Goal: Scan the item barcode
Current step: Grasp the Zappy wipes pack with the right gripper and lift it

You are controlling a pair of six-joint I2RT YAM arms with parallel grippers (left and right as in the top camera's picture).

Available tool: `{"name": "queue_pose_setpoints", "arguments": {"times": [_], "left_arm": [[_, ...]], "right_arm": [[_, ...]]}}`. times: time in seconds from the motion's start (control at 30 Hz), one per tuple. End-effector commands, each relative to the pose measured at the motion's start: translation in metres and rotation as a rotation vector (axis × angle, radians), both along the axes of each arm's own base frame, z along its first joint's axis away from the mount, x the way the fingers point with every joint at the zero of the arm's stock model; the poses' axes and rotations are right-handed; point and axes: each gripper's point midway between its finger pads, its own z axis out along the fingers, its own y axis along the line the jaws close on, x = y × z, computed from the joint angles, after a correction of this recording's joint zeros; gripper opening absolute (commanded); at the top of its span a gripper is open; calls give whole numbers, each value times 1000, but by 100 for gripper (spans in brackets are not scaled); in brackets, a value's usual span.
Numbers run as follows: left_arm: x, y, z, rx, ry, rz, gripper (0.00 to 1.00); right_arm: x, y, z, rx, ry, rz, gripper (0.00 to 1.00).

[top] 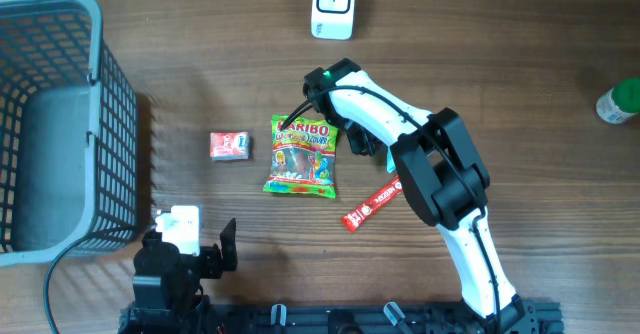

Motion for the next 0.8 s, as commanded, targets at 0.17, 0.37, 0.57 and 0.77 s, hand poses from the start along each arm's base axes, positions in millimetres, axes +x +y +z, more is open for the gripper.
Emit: {"name": "queue_pose_setpoints", "arguments": {"times": [0.17, 0.37, 0.57, 0.77], "left_arm": [[0, 0, -1, 14, -1, -9, 100], [0, 0, -1, 14, -1, -9, 100], [0, 0, -1, 14, -1, -9, 100], [0, 0, -1, 14, -1, -9, 100]], "right_arm": [[-34, 143, 104, 905, 366, 196, 4], [-50, 188, 245, 1701, 339, 698, 4], [-56, 206, 300, 2095, 91, 1236, 4], [-48, 220, 333, 2259, 50, 1287, 5]]}}
